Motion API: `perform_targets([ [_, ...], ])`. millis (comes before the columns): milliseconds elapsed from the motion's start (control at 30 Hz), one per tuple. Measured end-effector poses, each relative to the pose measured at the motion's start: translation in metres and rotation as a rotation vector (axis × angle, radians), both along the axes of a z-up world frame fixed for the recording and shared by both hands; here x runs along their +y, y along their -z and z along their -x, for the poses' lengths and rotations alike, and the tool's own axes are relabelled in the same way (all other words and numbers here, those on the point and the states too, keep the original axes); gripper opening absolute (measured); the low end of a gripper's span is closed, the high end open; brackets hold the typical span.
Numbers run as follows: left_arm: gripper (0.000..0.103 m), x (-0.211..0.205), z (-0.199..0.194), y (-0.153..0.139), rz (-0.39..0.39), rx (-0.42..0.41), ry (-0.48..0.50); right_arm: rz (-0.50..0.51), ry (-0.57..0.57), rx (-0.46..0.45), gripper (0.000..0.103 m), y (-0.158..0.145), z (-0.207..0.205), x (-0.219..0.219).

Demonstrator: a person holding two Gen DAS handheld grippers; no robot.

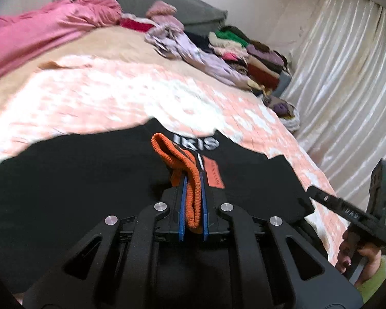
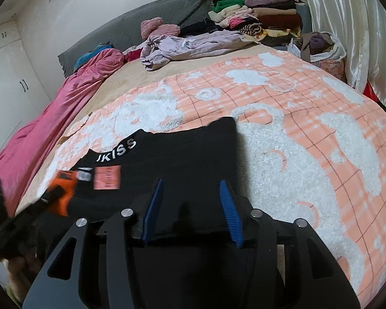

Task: Fold small clothes
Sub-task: 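Lay the held cuff across the sweatshirt body with the left tool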

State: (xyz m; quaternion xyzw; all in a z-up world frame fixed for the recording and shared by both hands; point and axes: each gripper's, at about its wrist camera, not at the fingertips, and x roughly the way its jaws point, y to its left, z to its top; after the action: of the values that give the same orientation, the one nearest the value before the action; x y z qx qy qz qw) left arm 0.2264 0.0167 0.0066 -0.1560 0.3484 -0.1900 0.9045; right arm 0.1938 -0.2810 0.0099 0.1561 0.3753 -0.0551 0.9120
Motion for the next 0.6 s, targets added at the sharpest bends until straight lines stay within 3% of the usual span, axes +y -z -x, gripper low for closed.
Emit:
perform_targets([
  [333,0.003,0.048,0.005,0.002,0.049,0.055,-0.092,0.057,-0.027,0.026,0.045,0.007,-0.004,0.017],
  [600,0.004,0.05,0.004,0.018,-0.04,0.119,-0.099,0.061,-0.055,0.042,0.045,0.016,-0.016,0.028],
])
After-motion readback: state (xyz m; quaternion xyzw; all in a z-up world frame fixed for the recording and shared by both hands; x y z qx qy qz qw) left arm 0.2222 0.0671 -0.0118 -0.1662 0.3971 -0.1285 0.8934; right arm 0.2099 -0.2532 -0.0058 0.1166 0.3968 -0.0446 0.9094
